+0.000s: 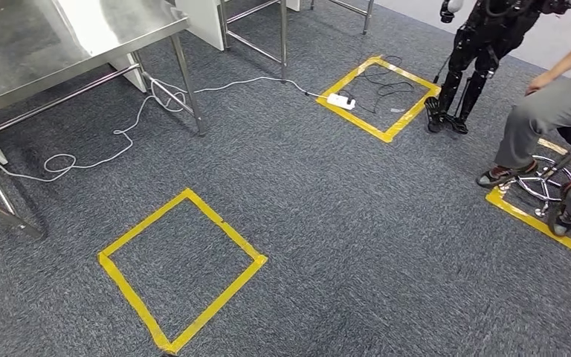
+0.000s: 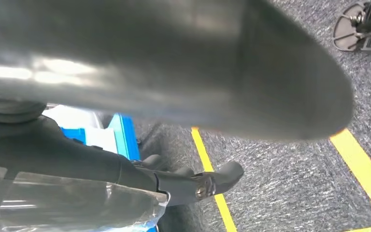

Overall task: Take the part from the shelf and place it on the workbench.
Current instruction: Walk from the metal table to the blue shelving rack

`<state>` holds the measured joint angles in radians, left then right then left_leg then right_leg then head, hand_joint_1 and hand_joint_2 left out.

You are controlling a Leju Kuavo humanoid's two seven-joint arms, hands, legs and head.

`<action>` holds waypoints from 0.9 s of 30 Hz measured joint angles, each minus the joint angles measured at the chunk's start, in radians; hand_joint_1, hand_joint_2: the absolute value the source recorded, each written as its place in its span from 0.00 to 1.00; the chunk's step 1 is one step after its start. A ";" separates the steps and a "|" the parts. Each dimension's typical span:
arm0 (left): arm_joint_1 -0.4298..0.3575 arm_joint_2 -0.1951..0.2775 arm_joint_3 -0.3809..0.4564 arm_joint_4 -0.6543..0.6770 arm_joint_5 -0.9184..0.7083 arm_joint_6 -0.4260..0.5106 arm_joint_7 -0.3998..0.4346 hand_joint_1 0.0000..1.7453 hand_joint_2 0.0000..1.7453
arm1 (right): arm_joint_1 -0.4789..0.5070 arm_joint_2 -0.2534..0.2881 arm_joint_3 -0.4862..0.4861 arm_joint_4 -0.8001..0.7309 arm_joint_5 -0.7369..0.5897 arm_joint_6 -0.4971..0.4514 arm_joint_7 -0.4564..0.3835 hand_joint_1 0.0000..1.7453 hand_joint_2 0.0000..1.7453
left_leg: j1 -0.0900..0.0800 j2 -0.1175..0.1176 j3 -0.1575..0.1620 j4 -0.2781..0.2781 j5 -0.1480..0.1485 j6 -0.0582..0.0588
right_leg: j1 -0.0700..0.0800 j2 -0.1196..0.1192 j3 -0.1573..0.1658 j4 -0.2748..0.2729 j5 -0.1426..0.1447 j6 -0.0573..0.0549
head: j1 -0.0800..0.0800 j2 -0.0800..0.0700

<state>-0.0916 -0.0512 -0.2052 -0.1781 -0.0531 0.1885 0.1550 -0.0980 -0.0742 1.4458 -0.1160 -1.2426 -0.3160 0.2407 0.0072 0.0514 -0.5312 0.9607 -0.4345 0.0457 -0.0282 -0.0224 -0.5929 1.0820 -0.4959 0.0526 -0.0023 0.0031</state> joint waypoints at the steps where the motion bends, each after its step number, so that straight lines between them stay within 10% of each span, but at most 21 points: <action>1: 0.000 0.000 0.000 0.000 0.000 0.001 0.000 0.00 0.00 | -0.002 -0.001 0.000 0.000 0.001 0.001 0.000 0.00 0.00 | -0.002 0.007 -0.003 0.006 -0.004 -0.007 | 0.000 -0.013 0.037 -0.065 0.018 0.001 | 0.000 0.000; 6: -0.001 0.002 0.000 0.000 0.006 0.009 0.001 0.00 0.00 | -0.003 0.001 0.001 0.000 0.010 0.003 0.003 0.00 0.00 | 0.004 0.016 -0.010 0.036 -0.025 -0.038 | -0.001 0.001 0.055 -0.113 0.042 -0.038 | -0.006 0.000; 10: 0.002 0.003 0.001 0.001 0.019 0.010 -0.002 0.00 0.00 | -0.005 0.002 0.006 0.000 0.023 0.005 0.003 0.00 0.00 | 0.011 -0.044 -0.105 0.257 -0.157 -0.051 | 0.001 0.025 0.051 -0.113 0.051 -0.058 | -0.007 0.000; 12: 0.009 0.006 0.002 0.001 0.026 0.005 -0.012 0.00 0.00 | -0.004 0.002 0.013 0.000 0.028 0.005 -0.002 0.00 0.00 | 0.011 -0.046 -0.135 0.325 -0.170 -0.047 | 0.007 0.041 0.048 -0.112 0.053 -0.061 | -0.007 0.000; 16: 0.020 0.016 0.003 0.003 0.036 0.000 -0.022 0.00 0.00 | -0.005 0.006 0.025 0.000 0.040 0.008 -0.012 0.00 0.00 | 0.008 -0.077 -0.020 0.099 -0.052 -0.021 | 0.014 0.073 0.052 -0.111 0.055 -0.060 | -0.006 0.000; 21: 0.021 0.019 0.005 0.005 0.039 0.001 -0.021 0.00 0.00 | -0.005 0.005 0.033 0.000 0.045 0.018 -0.013 0.00 0.00 | 0.001 -0.070 0.011 0.019 -0.023 0.000 | 0.017 0.081 0.037 -0.108 0.060 -0.038 | -0.006 0.000; 27: 0.023 0.013 0.005 0.005 0.031 0.006 -0.021 0.00 0.00 | -0.008 0.001 0.041 0.000 0.040 0.019 -0.012 0.00 0.00 | -0.001 -0.026 0.003 -0.005 -0.001 0.013 | 0.009 0.036 -0.110 0.188 -0.064 -0.034 | -0.002 0.000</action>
<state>-0.0683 -0.0379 -0.2000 -0.1732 -0.0221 0.1947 0.1339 -0.1058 -0.0731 1.4873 -0.1160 -1.2022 -0.2966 0.2285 0.0062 0.0251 -0.5277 0.9561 -0.4352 0.0583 -0.0195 0.0134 -0.7033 1.2700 -0.5600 0.0185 -0.0044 0.0031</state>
